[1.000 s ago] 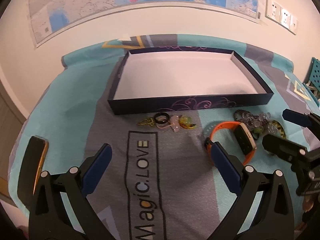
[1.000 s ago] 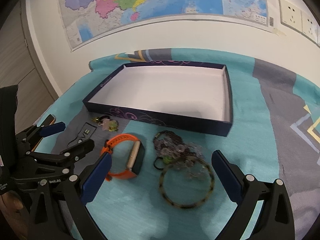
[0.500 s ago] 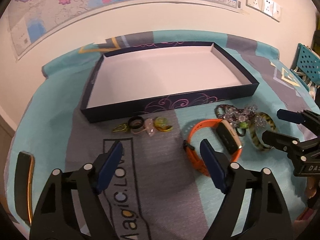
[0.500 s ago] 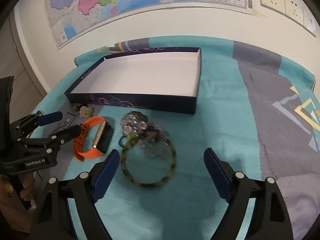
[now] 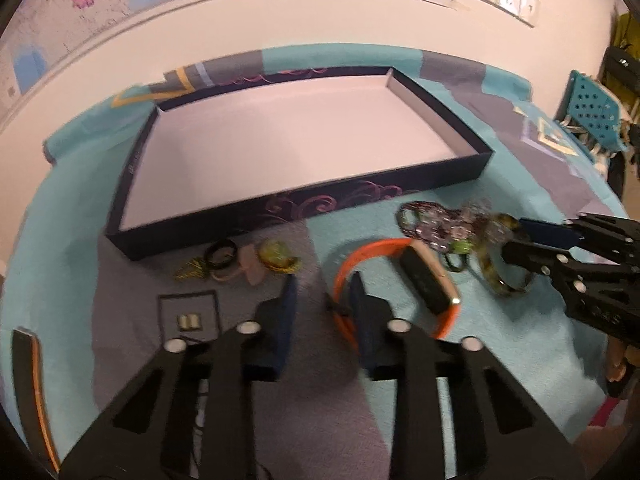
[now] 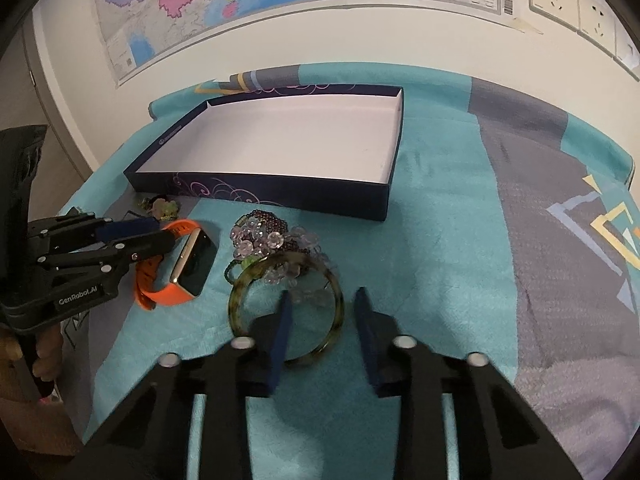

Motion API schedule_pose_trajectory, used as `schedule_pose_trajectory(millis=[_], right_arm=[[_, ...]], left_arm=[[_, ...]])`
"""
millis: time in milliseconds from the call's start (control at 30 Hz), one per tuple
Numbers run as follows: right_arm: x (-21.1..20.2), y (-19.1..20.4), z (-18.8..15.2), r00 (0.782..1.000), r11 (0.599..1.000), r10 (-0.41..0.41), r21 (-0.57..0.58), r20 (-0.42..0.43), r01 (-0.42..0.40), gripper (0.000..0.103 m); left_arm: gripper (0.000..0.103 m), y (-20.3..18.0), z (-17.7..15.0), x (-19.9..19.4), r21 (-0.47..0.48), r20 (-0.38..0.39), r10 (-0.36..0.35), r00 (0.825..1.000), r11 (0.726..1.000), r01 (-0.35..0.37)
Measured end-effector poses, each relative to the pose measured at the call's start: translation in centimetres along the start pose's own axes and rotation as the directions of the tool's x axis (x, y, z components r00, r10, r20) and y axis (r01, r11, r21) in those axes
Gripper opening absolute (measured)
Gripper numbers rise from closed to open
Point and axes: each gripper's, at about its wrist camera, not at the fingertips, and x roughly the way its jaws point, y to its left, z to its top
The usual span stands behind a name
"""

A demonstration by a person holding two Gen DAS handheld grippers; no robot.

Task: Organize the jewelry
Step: 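Move left tool to the orange-strap watch while right tool approaches the tortoiseshell bangle, then close left gripper on the orange watch while right gripper closes on the bangle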

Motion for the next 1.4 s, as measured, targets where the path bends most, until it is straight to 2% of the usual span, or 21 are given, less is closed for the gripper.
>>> schedule_pose_trajectory(millis=[33, 267, 367, 433, 467, 500, 567, 633, 667, 700, 733, 767, 833, 967, 1133, 1233, 1333, 1400], right_arm=[[0.0, -0.1, 0.0, 1.0, 1.0, -0.004, 0.002, -0.002, 0.004, 0.009], [-0.8, -1.1, -0.4, 0.996, 0.996, 0.086, 0.036, 0.009, -0.087, 0.006], [-0.9, -1.0, -0.5, 0.995, 0.995, 0.102, 0.018, 0.0, -0.102, 0.006], [-0.6, -0.8, -0.6, 0.995, 0.995, 0.095, 0.007, -0.016, -0.095, 0.007], [-0.5, -0.7, -0.6, 0.996, 0.996, 0.09, 0.002, -0.021, -0.09, 0.009], [-0.4, -0.5, -0.6, 0.996, 0.996, 0.084, -0.003, -0.017, -0.084, 0.01], [-0.4, -0.1, -0.6, 0.997, 0.997, 0.076, -0.023, -0.019, -0.076, 0.018], [-0.3, 0.5, -0.5, 0.998, 0.997, 0.053, -0.052, -0.02, -0.054, 0.018], [-0.2, 0.6, -0.5, 0.999, 0.997, 0.044, -0.063, -0.021, -0.045, 0.014], [-0.2, 0.8, -0.5, 0.999, 0.997, 0.033, -0.074, -0.019, -0.035, 0.009], [-0.2, 0.8, -0.5, 0.999, 0.997, 0.033, -0.076, -0.02, -0.035, 0.007], [-0.2, 0.7, -0.5, 0.999, 0.997, 0.038, -0.073, -0.021, -0.04, 0.006], [-0.5, 0.5, -0.4, 0.999, 0.997, 0.039, -0.068, -0.012, -0.04, 0.006], [-1.6, -0.1, 0.2, 0.997, 0.995, 0.082, -0.051, 0.012, -0.081, 0.006], [-2.8, 0.0, 1.5, 0.993, 0.993, 0.104, -0.059, 0.047, -0.101, 0.006], [-3.1, 0.3, 2.3, 0.992, 0.992, 0.106, -0.072, 0.064, -0.102, 0.006], [-2.9, 0.4, 2.9, 0.992, 0.991, 0.109, -0.082, 0.069, -0.103, 0.006], [-2.8, 0.6, 3.1, 0.992, 0.991, 0.11, -0.089, 0.069, -0.104, 0.006]], left_arm=[[0.017, -0.1, -0.1, -0.1, -0.003, -0.001, -0.01, 1.0, 1.0, 0.01], [0.016, -0.3, -2.0, -1.3, -0.017, -0.023, -0.047, 0.999, 0.999, 0.046], [0.02, -0.4, -2.6, -1.8, -0.004, -0.042, -0.076, 0.996, 0.997, 0.076], [0.025, -0.6, -2.5, -1.8, 0.028, -0.035, -0.053, 0.998, 0.998, 0.054], [0.034, -0.7, -2.3, -1.8, 0.043, -0.032, -0.04, 0.999, 0.998, 0.041], [0.038, -0.9, -2.0, -1.7, 0.06, -0.023, -0.028, 0.999, 0.998, 0.03], [0.038, -1.3, -1.4, -1.6, 0.095, -0.011, -0.03, 0.999, 0.995, 0.031], [0.038, -1.9, -0.9, -1.3, 0.132, -0.006, -0.035, 0.999, 0.991, 0.036], [0.036, -2.0, -0.7, -1.0, 0.144, -0.011, -0.036, 0.999, 0.989, 0.037], [0.03, -2.1, -0.5, -0.7, 0.149, -0.02, -0.038, 0.999, 0.988, 0.04], [0.026, -2.2, -0.4, -0.3, 0.151, -0.035, -0.05, 0.998, 0.987, 0.054], [0.02, -2.2, -0.4, -0.1, 0.149, -0.043, -0.052, 0.998, 0.987, 0.058], [0.017, -2.1, -0.5, -0.1, 0.146, -0.041, -0.05, 0.998, 0.988, 0.055], [0.009, -1.1, -0.5, -0.4, 0.09, -0.048, -0.094, 0.994, 0.991, 0.098], [0.008, 0.1, -0.2, -1.1, 0.029, -0.038, -0.137, 0.99, 0.99, 0.138], [0.002, 0.8, 0.2, -1.6, -0.004, -0.015, -0.146, 0.989, 0.989, 0.146], [0.003, 0.8, 0.3, -1.9, 0.015, 0.0, -0.141, 0.99, 0.99, 0.141], [0.017, 0.5, 0.3, -1.8, 0.047, -0.003, -0.145, 0.989, 0.988, 0.145]])
